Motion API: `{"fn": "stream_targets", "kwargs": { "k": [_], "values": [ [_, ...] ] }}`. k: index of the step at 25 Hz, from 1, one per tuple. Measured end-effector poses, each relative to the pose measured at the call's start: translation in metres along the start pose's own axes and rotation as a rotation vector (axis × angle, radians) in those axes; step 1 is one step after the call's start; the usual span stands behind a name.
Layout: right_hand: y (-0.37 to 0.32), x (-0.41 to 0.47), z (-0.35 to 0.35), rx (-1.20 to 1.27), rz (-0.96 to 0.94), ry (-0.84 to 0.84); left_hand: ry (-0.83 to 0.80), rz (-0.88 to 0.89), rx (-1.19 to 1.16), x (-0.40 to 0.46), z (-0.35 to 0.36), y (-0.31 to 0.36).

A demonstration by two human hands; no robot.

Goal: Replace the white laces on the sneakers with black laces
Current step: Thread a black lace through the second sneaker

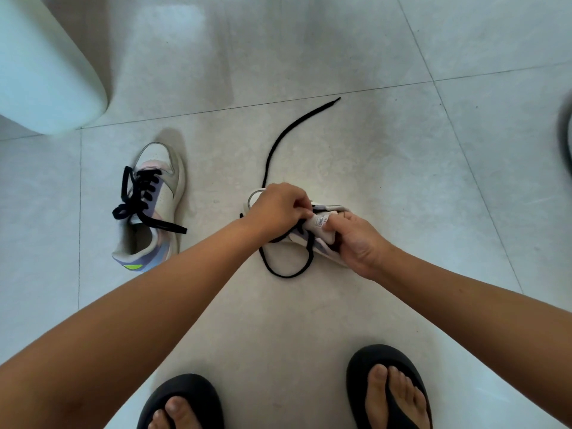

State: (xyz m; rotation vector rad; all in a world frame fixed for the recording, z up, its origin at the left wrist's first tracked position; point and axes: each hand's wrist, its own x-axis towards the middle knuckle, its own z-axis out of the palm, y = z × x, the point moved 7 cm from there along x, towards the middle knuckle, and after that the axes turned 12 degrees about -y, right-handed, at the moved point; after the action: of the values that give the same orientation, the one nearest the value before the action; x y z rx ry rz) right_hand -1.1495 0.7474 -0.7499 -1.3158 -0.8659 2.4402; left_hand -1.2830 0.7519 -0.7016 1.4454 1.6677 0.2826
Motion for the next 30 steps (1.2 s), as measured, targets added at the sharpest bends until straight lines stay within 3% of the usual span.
{"fn": "stream_targets", "kwargs": {
  "k": [4,6,13,21,26,30],
  "values": [
    [-0.008,-0.005,0.001,-0.122,-0.011,-0.048,-0.014,0.067,-0.035,-0.009,0.0,-0.006],
    [-0.013,-0.006,0.003,-0.066,-0.015,-0.086,0.018,0.146,-0.01,-0.009,-0.002,-0.004],
    [-0.04,-0.022,0.014,-0.17,-0.047,-0.122,0.326,0.418,0.028,-0.037,-0.02,0.014],
    [-0.035,-0.036,0.025,-0.001,0.04,-0.177,0.387,0.566,0.082,-0.055,-0.028,0.023],
    [-0.041,-0.042,0.032,-0.108,0.034,-0.197,0.186,0.448,0.02,-0.055,-0.027,0.012],
    [-0.055,-0.043,0.026,-0.283,-0.027,-0.161,0.267,0.368,-0.137,-0.06,-0.03,0.016]
  ]
}}
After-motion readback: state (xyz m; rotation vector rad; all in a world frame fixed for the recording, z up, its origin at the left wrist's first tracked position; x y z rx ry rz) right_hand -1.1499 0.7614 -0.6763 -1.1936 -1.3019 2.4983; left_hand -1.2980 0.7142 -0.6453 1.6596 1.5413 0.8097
